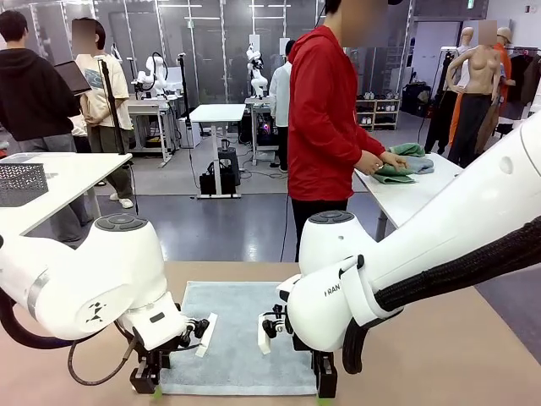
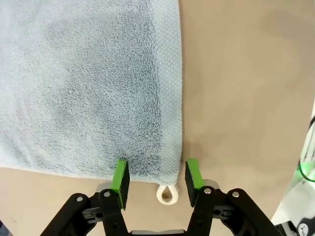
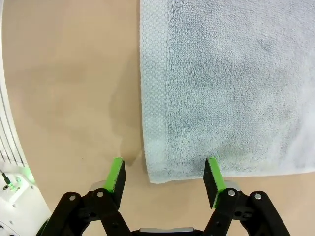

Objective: Fold the towels and place them in the basket.
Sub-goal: When a person lays out a Towel with hook on the table, fold it in half twice.

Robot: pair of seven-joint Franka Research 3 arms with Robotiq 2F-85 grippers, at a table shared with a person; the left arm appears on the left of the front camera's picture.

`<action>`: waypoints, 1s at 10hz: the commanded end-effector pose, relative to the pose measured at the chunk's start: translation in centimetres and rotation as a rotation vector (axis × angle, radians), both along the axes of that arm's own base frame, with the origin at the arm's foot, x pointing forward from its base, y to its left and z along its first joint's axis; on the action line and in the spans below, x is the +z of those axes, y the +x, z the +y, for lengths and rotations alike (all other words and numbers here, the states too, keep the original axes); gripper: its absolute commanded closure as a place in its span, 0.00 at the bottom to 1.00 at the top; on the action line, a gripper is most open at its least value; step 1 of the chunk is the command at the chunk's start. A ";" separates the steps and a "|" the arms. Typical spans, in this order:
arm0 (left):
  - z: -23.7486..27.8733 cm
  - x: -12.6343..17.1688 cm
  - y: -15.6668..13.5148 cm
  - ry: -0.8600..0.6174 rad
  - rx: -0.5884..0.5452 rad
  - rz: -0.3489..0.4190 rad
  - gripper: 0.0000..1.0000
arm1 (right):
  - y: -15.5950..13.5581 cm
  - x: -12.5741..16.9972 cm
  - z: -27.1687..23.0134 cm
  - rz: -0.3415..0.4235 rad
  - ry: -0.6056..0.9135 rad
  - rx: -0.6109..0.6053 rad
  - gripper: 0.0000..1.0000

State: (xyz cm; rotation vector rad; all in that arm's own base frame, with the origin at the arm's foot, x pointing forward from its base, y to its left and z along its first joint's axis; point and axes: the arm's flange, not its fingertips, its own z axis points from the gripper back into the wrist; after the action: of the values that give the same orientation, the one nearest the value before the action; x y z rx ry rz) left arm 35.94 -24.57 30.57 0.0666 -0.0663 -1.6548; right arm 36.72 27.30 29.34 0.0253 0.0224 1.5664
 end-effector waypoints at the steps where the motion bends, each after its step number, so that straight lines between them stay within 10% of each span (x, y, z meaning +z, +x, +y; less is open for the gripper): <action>1: -0.1 -0.5 -0.1 0.023 0.008 -0.029 0.41 | -0.3 -0.4 0.0 -0.013 0.018 -0.024 0.20; 2: 0.0 -0.4 -0.1 0.026 0.006 -0.036 0.60 | -0.2 -0.5 0.0 -0.016 0.021 -0.024 0.40; 6: 0.2 -0.5 -0.2 0.022 0.004 -0.038 0.62 | -0.2 -0.6 0.0 -0.005 0.026 -0.025 0.40; 9: 0.2 -0.4 -0.2 0.032 -0.002 -0.050 1.00 | -0.2 -0.7 -0.1 -0.001 0.031 -0.033 0.80; 10: 0.3 -0.4 -0.2 0.033 -0.002 -0.045 1.00 | -0.2 -0.6 -0.1 0.001 0.031 -0.034 0.65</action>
State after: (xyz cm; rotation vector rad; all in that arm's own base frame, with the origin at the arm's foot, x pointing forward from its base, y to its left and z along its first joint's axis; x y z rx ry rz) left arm 35.99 -24.42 30.54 0.0881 -0.0605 -1.6741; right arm 37.06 27.33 29.51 0.0344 0.0004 1.5484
